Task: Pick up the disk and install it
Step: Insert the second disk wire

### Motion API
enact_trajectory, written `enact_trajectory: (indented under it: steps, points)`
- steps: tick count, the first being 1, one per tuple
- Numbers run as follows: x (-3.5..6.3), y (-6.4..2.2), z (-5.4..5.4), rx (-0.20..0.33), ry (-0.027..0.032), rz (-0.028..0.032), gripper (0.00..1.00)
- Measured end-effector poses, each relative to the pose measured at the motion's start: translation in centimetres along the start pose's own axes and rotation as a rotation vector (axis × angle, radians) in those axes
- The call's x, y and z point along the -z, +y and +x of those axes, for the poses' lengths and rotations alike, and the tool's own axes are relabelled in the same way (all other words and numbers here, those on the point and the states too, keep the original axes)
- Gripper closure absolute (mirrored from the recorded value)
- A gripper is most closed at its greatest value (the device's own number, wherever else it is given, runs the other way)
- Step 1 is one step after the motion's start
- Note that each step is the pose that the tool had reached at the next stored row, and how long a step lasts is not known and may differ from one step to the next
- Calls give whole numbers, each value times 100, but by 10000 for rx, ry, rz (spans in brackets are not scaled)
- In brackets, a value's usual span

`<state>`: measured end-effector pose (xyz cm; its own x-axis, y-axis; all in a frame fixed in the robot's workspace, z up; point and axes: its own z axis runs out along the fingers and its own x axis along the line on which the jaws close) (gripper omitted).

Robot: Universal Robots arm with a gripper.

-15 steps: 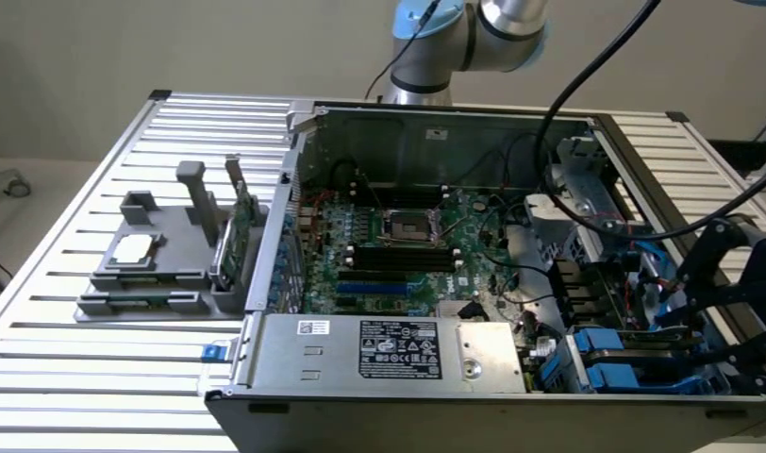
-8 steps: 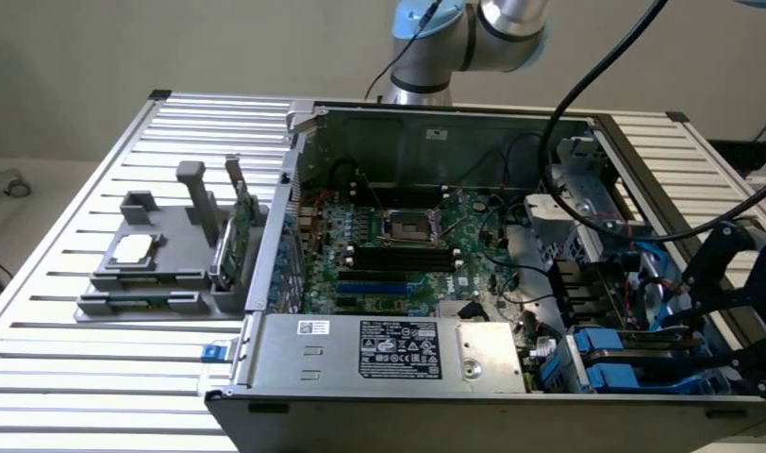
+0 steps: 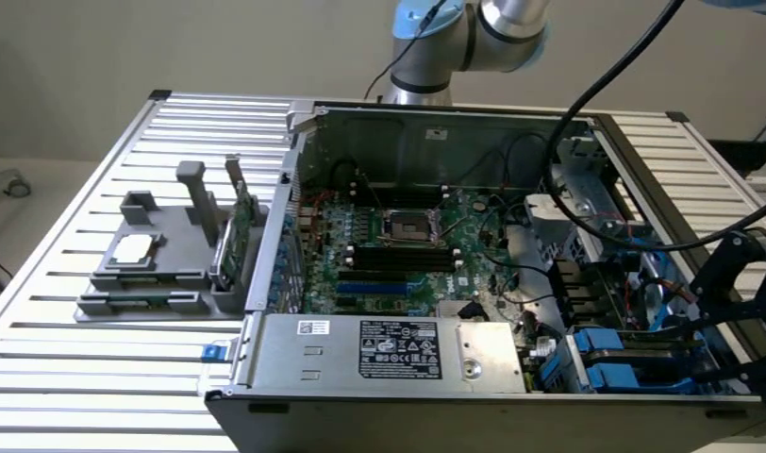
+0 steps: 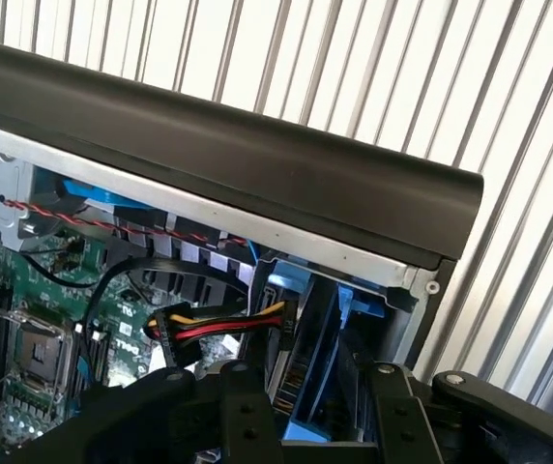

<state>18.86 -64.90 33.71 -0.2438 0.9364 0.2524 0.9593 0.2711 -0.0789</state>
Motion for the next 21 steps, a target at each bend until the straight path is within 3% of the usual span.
enact_trajectory:
  steps: [9, 10, 15, 17, 21]
  points:
    - [2, -103, -41, -103, 49, -39, 57]
    - [-1, -132, -34, -100, 79, -47, 57]
    - [-20, -255, -3, -70, 368, -150, 57]
    - [-23, -275, 6, -68, 418, -183, 57]
    - [-10, -277, 32, -56, 434, -222, 57]
